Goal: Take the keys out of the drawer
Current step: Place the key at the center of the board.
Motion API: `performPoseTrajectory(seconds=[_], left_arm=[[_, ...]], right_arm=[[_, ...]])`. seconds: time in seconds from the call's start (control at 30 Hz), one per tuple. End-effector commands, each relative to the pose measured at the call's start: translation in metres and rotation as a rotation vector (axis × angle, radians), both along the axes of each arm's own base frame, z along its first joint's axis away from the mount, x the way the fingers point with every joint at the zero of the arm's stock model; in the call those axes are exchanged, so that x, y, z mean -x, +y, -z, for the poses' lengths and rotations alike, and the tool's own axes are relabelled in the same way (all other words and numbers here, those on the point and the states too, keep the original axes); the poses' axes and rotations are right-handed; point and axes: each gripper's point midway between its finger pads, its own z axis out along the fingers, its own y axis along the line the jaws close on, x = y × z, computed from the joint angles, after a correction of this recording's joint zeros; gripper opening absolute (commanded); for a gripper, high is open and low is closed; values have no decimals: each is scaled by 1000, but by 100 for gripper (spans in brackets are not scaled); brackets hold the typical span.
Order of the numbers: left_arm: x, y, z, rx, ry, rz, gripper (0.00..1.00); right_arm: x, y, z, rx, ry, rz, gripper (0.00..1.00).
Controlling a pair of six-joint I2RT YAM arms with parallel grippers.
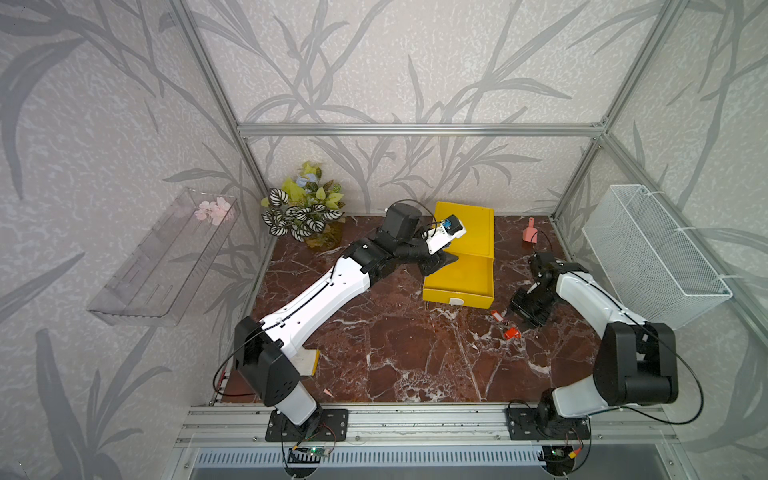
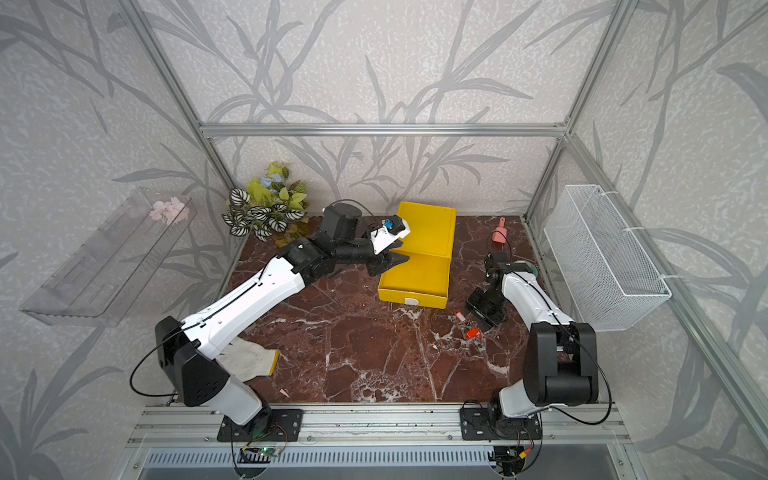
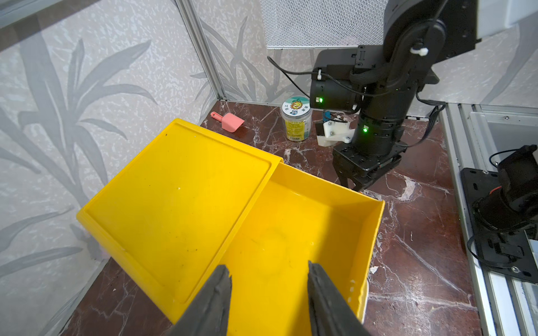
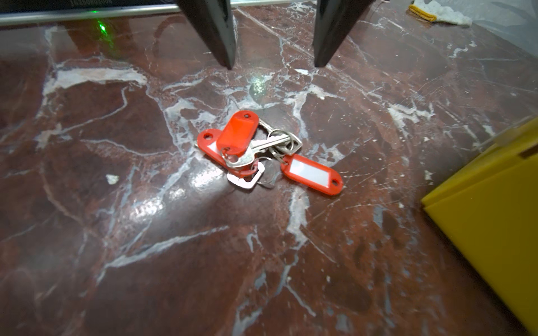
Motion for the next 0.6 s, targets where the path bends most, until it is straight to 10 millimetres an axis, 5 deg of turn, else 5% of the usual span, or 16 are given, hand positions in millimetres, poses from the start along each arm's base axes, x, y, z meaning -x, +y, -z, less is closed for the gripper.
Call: performPoseTrajectory(seconds=[0.0, 0.23, 0.43, 0.5, 0.57], left_arm=[[11, 19, -29, 49, -17, -82, 45], [22, 48, -27, 80, -16, -230, 40], [22, 63, -28, 235, 25, -358, 35], [29, 60, -15, 232, 57, -332, 34], [33, 59, 3, 225, 118, -343, 33]], right_arm=[[-22, -6, -51, 30, -130, -21, 47], [-99, -14, -142, 84, -480, -24, 47], [-140, 10, -191, 27, -834, -50, 57], [-144, 17, -198, 45, -891, -82, 69], [-148, 23, -198, 42, -906, -96, 70]])
